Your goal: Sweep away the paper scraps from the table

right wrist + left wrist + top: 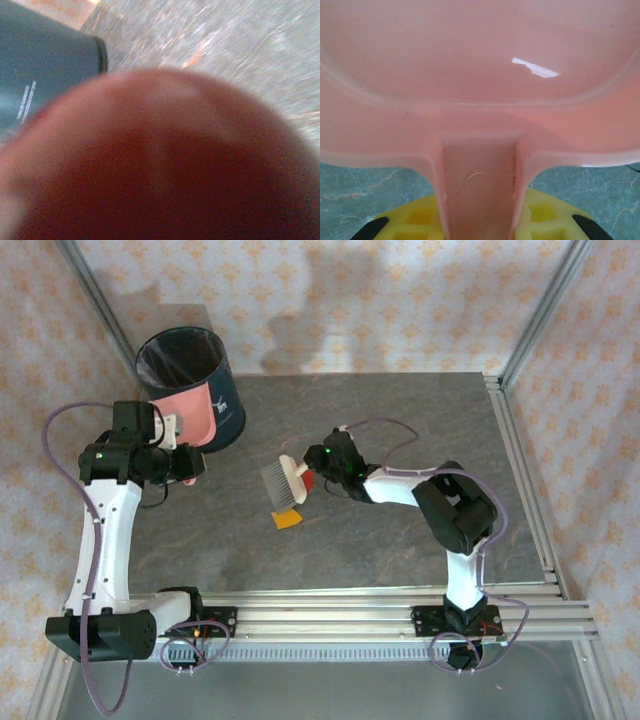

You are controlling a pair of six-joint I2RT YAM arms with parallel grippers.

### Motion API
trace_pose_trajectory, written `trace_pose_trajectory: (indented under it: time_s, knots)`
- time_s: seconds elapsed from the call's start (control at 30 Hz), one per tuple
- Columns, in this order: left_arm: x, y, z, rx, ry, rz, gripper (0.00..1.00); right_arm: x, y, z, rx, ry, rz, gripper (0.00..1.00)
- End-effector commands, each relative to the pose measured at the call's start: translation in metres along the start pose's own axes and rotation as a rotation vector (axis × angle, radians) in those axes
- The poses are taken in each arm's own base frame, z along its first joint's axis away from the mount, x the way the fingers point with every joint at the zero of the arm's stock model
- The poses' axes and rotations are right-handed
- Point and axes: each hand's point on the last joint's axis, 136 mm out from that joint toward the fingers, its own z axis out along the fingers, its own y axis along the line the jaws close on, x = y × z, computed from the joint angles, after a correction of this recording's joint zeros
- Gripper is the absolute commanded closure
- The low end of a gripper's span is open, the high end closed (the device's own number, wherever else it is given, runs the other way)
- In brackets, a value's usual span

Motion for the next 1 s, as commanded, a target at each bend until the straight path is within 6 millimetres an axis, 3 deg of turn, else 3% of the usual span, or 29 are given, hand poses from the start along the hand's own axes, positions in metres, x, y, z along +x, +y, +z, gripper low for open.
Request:
trace_pose_trajectory:
  time_s: [0.0, 0.37, 0.57, 0.8, 0.97]
  knots:
    - [0.010, -0.007, 0.003, 0.017, 0.035, 0.039, 1.00, -0.022, -0.027, -0.019, 0.096, -0.083, -0.044, 1.00]
    - [0.031, -0.037, 0.019, 0.014, 0.113, 0.187, 1.00, -0.065, -0.097, -0.082, 0.331, -0.207, -0.093, 1.00]
    - [0.044, -0.061, 0.034, 0.008, 0.170, 0.307, 1.00, -0.083, -0.122, -0.119, 0.512, -0.295, -0.125, 1.00]
    - [0.063, -0.085, 0.048, -0.012, 0.247, 0.458, 1.00, -0.102, -0.122, -0.142, 0.566, -0.372, -0.142, 1.00]
    - [0.084, -0.096, 0.057, -0.026, 0.313, 0.557, 1.00, -0.112, -0.098, -0.142, 0.433, -0.364, -0.125, 1.00]
